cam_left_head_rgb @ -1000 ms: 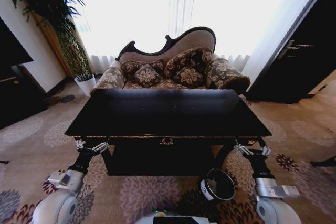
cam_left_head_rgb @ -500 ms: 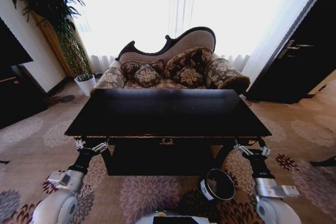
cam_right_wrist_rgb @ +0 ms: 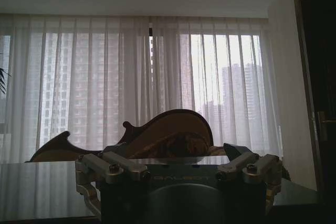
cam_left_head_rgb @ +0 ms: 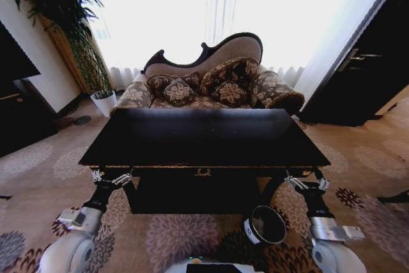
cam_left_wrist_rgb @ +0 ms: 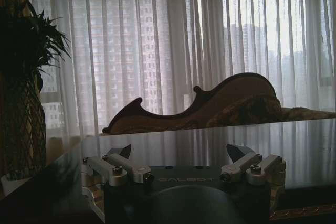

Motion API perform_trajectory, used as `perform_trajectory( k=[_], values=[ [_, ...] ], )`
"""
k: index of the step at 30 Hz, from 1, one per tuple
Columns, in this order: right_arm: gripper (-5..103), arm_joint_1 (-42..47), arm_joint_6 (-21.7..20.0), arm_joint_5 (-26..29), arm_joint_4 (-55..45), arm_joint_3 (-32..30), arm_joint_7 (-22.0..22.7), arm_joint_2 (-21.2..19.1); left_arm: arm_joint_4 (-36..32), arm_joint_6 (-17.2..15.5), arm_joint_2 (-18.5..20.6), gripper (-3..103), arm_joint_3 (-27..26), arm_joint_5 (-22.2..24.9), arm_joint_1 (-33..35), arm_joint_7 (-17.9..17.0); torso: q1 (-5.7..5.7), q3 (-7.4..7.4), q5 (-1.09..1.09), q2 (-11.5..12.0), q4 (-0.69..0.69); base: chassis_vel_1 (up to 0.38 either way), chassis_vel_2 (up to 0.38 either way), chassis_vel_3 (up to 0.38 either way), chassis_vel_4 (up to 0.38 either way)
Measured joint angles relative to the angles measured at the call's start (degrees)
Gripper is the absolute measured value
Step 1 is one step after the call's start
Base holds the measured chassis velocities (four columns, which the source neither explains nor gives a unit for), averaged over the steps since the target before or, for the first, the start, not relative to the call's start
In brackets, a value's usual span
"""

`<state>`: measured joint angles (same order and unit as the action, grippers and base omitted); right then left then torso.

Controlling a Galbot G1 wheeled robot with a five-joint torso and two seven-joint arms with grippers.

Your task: Move to the front of the table and place the trash on the table into the trash bin.

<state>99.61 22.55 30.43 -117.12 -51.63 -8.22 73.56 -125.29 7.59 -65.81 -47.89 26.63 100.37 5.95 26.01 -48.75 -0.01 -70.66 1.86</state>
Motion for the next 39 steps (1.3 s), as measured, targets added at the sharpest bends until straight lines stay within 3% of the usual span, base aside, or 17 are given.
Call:
perform_trajectory(
  k=[25,39],
  values=[
    [100,0.01,0.06,0.00,0.03,0.00,0.00,0.01,0.00,0.00,0.00,100,0.00,0.00,0.00,0.00,0.01,0.00,0.01,0.00,0.00,0.182,-0.169,-0.181,0.181],
    [100,0.02,0.07,0.01,0.03,0.00,0.00,0.01,0.00,0.00,0.00,100,0.00,0.00,0.01,0.00,-0.02,0.00,0.03,0.00,0.00,0.363,-0.326,-0.359,0.324]
  ],
)
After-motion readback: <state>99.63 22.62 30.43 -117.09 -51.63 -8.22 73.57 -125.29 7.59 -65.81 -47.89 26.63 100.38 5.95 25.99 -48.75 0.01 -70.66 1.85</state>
